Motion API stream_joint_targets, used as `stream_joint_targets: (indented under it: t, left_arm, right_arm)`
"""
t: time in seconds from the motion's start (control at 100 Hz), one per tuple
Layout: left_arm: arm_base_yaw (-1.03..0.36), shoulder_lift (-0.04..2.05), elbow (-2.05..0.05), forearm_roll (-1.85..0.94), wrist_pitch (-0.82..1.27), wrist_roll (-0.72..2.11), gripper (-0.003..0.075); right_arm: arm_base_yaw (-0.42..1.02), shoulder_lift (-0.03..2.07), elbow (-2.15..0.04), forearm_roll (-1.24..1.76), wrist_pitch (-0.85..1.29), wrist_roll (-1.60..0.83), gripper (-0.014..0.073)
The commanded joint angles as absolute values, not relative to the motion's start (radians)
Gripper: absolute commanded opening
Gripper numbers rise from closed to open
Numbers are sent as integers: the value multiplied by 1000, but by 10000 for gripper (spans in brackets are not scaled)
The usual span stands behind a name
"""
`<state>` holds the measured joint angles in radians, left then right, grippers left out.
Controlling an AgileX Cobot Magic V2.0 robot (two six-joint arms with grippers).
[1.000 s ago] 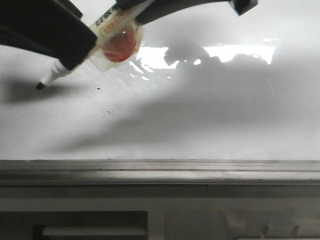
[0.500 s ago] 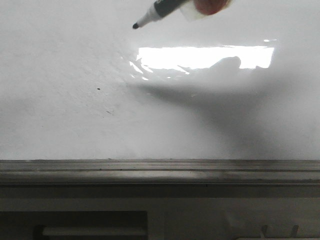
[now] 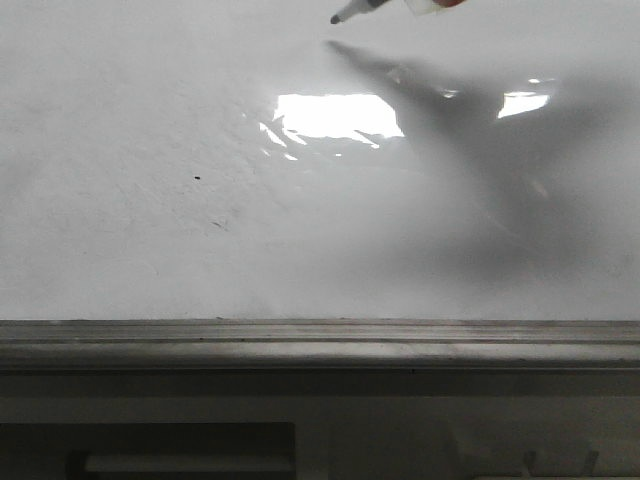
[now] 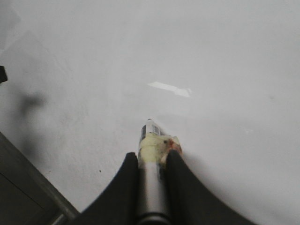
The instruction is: Write number 6 on whiteboard
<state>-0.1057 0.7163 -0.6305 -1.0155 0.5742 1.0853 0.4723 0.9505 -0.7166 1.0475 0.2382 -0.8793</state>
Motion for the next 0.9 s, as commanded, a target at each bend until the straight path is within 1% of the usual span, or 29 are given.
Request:
stream_joint_targets:
  t: [0.0,0.2,0.44,0.56,0.89]
  left_arm:
    - [-101,713,-658,-1065,535,1076,511]
    - [-101,713,-658,-1069,535,1076,511]
    - [-101,713,-658,-1069,534,1076,511]
    - [-101,713,-658,-1075,534,1076,511]
    - [-101,713,-658,-1100,534,1076,511]
  right_arm:
    - [473,960,-742,1073,165,-893,-50]
    - [473,1008,-742,1070,160,-895,-50]
    - [473,1077,-742,1044,352,-920,-50]
    - [473,1071,-742,1020,393,-918,-49]
    - [473,1023,-740,795,363,-654,-49]
